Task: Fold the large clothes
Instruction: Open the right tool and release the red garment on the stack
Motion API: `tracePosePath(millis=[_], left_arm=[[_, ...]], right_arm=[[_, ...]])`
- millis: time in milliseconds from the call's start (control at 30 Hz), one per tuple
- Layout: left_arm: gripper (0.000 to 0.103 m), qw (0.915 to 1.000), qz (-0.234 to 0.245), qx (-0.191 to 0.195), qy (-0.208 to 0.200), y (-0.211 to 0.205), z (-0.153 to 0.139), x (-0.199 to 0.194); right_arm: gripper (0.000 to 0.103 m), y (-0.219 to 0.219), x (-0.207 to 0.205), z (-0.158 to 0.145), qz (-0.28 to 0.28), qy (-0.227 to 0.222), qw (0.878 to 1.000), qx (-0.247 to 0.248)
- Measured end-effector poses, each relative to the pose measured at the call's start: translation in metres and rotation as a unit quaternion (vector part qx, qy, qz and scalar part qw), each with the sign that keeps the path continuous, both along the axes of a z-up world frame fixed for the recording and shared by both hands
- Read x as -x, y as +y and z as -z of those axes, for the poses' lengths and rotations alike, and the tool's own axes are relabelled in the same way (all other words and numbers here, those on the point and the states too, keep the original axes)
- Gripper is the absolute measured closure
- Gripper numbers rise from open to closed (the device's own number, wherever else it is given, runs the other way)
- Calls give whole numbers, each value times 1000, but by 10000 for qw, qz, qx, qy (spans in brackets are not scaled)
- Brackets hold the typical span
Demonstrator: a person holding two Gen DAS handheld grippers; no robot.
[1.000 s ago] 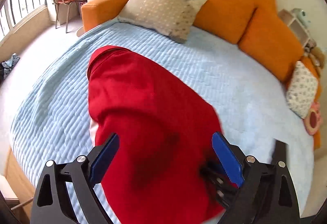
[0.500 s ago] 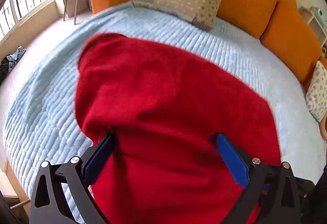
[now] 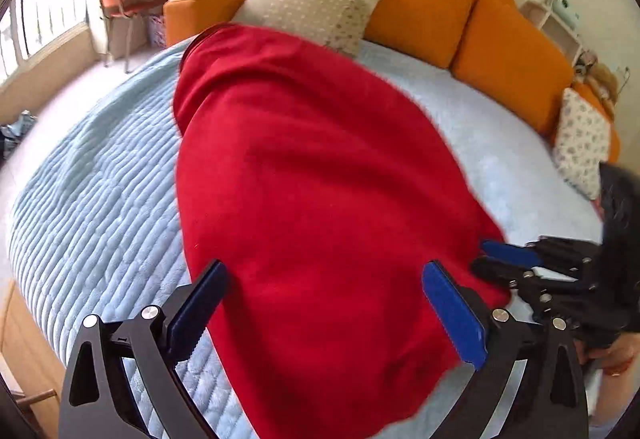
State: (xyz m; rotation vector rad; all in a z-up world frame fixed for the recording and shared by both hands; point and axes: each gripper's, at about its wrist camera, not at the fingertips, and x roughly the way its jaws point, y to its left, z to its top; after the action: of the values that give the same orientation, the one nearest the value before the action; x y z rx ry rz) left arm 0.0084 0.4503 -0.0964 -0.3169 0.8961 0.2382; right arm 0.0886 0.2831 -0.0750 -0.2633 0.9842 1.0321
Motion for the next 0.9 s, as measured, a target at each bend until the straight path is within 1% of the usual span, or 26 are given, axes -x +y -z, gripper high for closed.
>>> tracePosePath(millis=[100, 133, 200, 300, 400, 433, 467, 500, 533, 567, 633, 733, 833, 900], left_arm=[[4, 9999, -59, -15, -89, -3, 8, -4], [4, 9999, -79, -111, -61, -6, 12, -7], [3, 9991, -159, -381, -16, -12, 17, -10], [3, 9985, -310, -447, -90, -17, 12, -7], [3, 9972, -531, -520, -76, -21, 10, -5], [3, 9967, -600, -539, -83, -22, 10, -5], [3, 9960, -675, -580, -75, -23, 9, -4], [3, 9955, -734, -592, -70, -23, 8, -4], [3, 9949, -795, -613, -49, -25, 6, -2], [3, 9944, -841, -633, -34, -26, 5, 2], [3, 9926, -982, -707, -84, -30, -1, 8], [3, 9869, -1091, -1175, -153, -45, -12, 17], [3, 9827, -1109, -1452, -292, -59, -22, 22], [3, 9806, -1140, -1544, -400, -65, -29, 26]], right_arm=[[84, 6, 0, 16, 40, 21, 9999, 113], [84, 8, -1, 19, 76, 4, 9999, 129], [84, 10, 2, 21, 112, -77, 9998, 146], [82, 9, 6, 18, 170, -212, 9995, 136], [78, 8, 17, 13, 268, -580, 9978, 154], [70, 7, 21, 12, 336, -698, 9968, 182], [63, 7, 27, 10, 434, -922, 9946, 216], [41, 4, 29, 8, 479, -997, 9937, 174], [4, 2, 32, 4, 582, -1065, 9925, 155], [4, 0, 33, 2, 668, -1096, 9917, 118], [5, -8, 38, -5, 718, -1003, 9923, -97], [5, -15, 40, -13, 822, -962, 9918, -168], [5, -20, 42, -18, 837, -862, 9924, -263], [5, -23, 47, -22, 902, -923, 9911, -313]])
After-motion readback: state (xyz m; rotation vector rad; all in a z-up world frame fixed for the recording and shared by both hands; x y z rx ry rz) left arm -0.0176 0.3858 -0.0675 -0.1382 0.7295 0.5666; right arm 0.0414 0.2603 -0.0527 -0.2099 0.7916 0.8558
